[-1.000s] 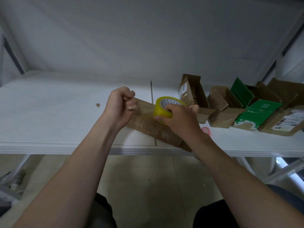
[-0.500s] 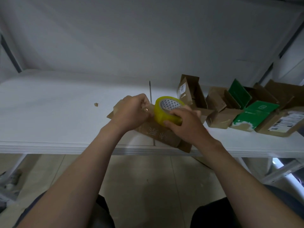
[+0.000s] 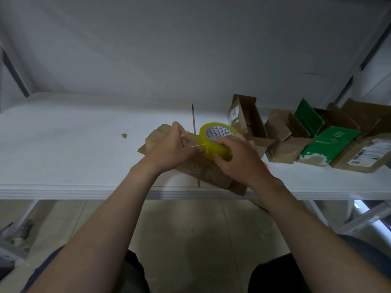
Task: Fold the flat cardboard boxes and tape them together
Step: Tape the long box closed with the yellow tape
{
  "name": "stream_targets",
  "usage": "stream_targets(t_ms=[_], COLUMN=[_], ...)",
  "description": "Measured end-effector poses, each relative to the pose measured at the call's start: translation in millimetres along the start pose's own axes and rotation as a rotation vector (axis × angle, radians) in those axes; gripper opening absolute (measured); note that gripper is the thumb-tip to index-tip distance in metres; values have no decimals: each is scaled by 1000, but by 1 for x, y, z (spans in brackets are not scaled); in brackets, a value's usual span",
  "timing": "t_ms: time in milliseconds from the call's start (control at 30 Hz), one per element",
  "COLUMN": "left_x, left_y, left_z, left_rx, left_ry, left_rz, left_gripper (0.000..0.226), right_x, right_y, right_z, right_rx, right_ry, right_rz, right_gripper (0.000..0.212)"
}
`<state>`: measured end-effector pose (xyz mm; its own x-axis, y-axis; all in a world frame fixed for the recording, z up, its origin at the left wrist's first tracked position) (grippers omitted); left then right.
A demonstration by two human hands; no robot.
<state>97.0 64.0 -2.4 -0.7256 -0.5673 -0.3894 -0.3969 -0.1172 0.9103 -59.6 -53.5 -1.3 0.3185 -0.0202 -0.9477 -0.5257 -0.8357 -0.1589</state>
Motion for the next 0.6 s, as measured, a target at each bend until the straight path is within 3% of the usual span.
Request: stream_targets(t_ms=[133,267,333,500,600], left_x=[5,0,-8,-27,-33], left_y=[-4,2,3,-11,-26], left_z=[-6,-2,-2,-11,-19], left_rx=[131,301,292,251,83], left_ry=[-93,-230,-182,84,117], left_rz=[-144,-157,-119,-139,-167], left_gripper=[17,18,25,14,17], right_x=[-4,-4,-1,0,-2], right_y=[1,-1,-3,-3,-2], right_z=[-1,-6,-9,-8,-3], right_rx=[31,108,146,57,-30], right_ry=[29,49,61,11,12], right_rz=[140,146,132,144,197], right_gripper=[38,42,47,60,58])
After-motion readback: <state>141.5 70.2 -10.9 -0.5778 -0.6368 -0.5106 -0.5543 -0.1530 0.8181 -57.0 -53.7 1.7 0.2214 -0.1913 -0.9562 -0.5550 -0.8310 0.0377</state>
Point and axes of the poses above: each hand's wrist, its own z-axis away from the middle knuckle, its own x-axis out of the palm, y = z × x, the point moved 3 cm from there along -z, towards the middle knuckle, and after that the axes turned 14 degrees about z, right-handed, at the moved point
